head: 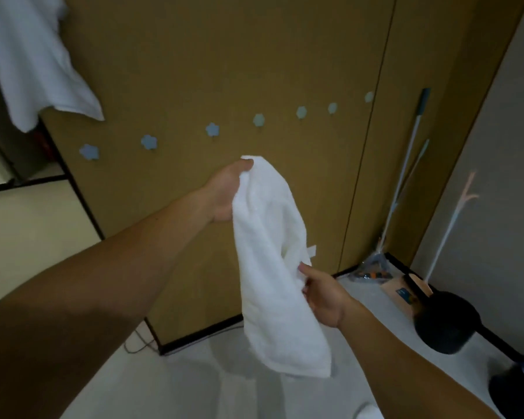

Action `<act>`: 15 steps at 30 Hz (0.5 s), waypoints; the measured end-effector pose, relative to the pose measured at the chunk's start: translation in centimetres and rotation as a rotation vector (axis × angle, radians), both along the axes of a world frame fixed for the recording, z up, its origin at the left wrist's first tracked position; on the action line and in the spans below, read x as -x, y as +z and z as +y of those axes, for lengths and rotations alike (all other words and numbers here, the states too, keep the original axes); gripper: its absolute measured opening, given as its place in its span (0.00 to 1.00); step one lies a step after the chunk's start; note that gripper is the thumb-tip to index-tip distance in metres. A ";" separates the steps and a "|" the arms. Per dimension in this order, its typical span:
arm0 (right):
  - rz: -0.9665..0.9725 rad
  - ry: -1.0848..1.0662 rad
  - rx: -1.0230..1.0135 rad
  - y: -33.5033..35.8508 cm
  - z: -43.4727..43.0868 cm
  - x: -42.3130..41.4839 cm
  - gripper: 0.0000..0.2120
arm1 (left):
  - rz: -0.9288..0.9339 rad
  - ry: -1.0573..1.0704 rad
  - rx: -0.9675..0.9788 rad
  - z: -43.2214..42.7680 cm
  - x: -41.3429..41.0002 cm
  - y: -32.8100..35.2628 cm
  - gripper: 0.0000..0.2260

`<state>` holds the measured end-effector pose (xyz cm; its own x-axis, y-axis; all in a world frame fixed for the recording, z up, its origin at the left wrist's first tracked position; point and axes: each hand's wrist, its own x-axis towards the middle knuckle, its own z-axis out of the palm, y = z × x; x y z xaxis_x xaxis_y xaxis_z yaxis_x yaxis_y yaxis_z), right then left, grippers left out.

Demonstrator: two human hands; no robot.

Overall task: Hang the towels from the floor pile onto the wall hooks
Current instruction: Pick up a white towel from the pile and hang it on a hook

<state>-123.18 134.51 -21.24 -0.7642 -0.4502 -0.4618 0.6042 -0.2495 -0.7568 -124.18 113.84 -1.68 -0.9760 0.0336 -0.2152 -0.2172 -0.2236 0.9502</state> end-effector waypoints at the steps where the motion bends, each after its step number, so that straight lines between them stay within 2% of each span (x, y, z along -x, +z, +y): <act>1: 0.027 -0.020 0.003 0.9 -1.4 0.1 0.15 | 0.020 0.065 0.032 -1.5 -0.5 0.4 0.18; 3: 0.051 -0.029 -0.031 3.1 -3.6 0.9 0.08 | 0.070 0.218 0.112 -5.1 -1.1 1.2 0.18; 6: 0.120 -0.139 -0.250 7.3 -5.5 2.8 0.05 | 0.102 0.456 0.245 -11.3 -2.1 1.7 0.11; 8: 0.208 -0.211 -0.330 10.4 -6.6 3.8 0.05 | 0.082 0.525 0.293 -15.4 -3.0 1.5 0.06; 11: 0.330 -0.415 -0.199 14.7 -8.8 4.3 0.10 | 0.053 0.558 0.329 -20.6 -4.3 1.8 0.04; 13: 0.347 -0.517 -0.087 15.9 -11.4 4.1 0.13 | 0.066 0.558 0.341 -23.5 -4.8 2.2 0.04; 15: 0.339 -0.461 -0.178 16.0 -14.4 3.5 0.15 | 0.087 0.555 0.344 -25.9 -5.1 2.5 0.05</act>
<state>-126.66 120.11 -5.19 -0.9803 0.0245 -0.1960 0.1815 -0.2803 -0.9426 -119.12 87.98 0.84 -0.8429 -0.5362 -0.0437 -0.0767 0.0394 0.9963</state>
